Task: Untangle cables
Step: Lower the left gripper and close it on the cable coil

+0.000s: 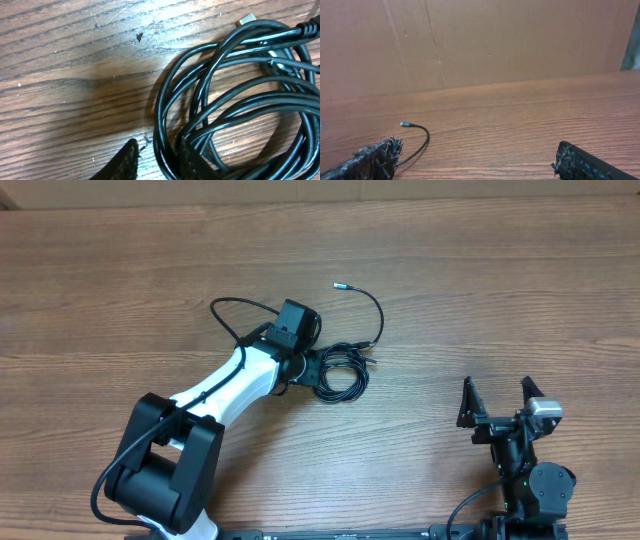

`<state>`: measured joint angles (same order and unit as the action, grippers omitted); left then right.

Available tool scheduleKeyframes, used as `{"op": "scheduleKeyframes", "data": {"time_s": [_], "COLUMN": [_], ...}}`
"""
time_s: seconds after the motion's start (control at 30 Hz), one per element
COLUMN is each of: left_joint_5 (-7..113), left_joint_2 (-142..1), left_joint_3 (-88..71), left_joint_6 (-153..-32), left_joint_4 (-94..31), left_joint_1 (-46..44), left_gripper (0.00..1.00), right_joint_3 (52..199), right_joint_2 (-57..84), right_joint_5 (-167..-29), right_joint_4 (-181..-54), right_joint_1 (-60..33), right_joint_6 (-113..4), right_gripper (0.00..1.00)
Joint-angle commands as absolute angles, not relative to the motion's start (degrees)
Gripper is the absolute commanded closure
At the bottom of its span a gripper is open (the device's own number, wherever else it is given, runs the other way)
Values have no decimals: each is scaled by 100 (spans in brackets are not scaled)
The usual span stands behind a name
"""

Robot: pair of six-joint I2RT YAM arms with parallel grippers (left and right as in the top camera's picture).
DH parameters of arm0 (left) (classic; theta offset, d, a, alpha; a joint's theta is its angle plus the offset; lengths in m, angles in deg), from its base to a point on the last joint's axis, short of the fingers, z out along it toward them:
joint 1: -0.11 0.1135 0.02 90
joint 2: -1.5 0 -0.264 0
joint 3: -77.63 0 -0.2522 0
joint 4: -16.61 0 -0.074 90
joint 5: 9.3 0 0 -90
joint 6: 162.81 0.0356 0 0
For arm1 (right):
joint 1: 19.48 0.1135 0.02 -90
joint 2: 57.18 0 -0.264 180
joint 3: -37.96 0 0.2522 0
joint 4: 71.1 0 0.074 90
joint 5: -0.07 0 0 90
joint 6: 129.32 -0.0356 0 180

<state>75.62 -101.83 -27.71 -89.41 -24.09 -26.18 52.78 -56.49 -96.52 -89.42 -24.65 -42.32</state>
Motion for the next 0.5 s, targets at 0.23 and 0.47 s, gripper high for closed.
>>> {"op": "scheduleKeyframes", "data": {"time_s": [0.23, 0.47], "left_joint_5": [7623, 7621], "left_joint_2": [-10264, -10264], "left_joint_3": [-2685, -2683], "left_joint_6": [-8976, -8976], "left_joint_4": [-2355, -2346], "left_joint_1": [-2655, -2655], "left_gripper": [83, 90], "right_joint_3": [5219, 5219], "right_joint_2": [-5701, -5701], "right_joint_5": [-9597, -9600], "right_joint_4": [-8922, -8922], "right_joint_1": [-2487, -2487], "right_joint_6": [-4223, -4223], "right_gripper": [0, 0]}}
